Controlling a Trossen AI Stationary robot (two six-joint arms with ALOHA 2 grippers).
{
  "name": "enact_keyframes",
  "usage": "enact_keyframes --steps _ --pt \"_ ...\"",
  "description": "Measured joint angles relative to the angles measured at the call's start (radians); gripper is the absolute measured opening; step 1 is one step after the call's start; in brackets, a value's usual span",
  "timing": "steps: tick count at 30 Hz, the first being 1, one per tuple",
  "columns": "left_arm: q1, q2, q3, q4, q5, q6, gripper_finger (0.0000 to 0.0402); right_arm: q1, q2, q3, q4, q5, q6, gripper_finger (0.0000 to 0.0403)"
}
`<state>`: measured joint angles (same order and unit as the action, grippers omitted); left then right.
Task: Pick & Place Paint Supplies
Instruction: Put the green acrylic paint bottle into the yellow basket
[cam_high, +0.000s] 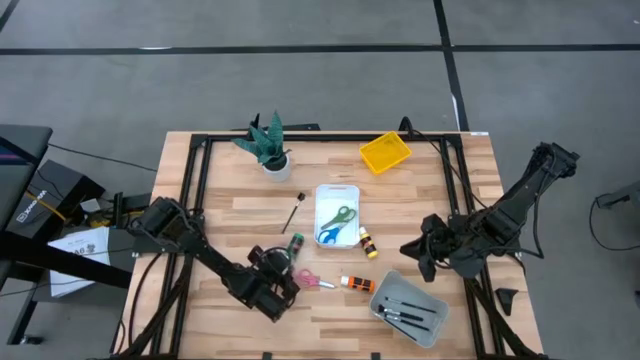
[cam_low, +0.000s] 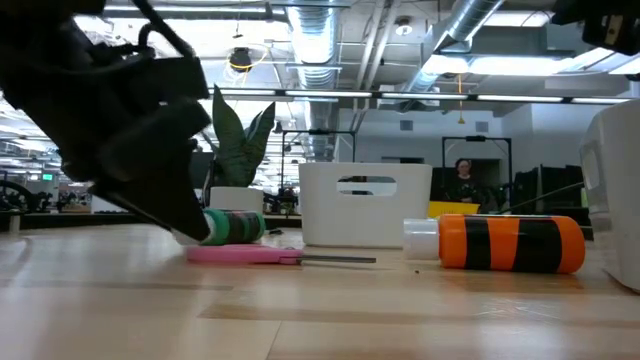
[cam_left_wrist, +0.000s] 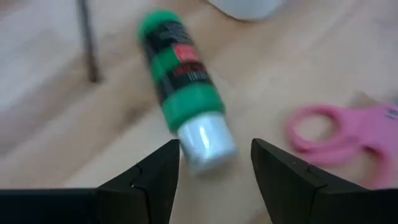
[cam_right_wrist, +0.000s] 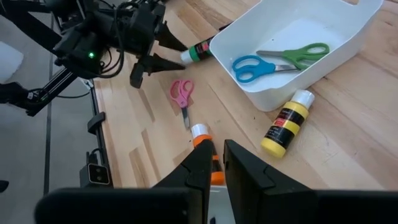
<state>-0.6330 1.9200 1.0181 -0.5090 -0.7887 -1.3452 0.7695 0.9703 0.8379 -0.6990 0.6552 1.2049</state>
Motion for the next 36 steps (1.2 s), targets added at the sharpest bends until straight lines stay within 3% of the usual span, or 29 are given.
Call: enact_keyframes --steps 12,17,21,29,36 --pt "-0.068 -0.038 0.001 0.016 0.022 0.001 0.0192 0.002 0.000 0.000 -0.003 0.019 -0.005 0.0039" --pt "-0.017 -0.099 0.001 0.013 -0.050 0.005 0.0192 0.001 0.000 0.000 -0.003 0.026 -0.009 0.0039" --pt "0.076 -0.184 0.001 -0.002 -0.064 0.123 0.0193 0.000 0.000 0.000 -0.004 0.026 -0.009 0.0039" --pt "0.395 -0.239 0.000 -0.028 0.347 0.240 0.0212 0.000 0.000 0.000 -0.005 0.027 -0.004 0.0039" --pt "0.485 -0.238 0.001 -0.027 0.537 0.238 0.0210 0.010 0.000 0.000 -0.001 0.044 0.015 0.0039"
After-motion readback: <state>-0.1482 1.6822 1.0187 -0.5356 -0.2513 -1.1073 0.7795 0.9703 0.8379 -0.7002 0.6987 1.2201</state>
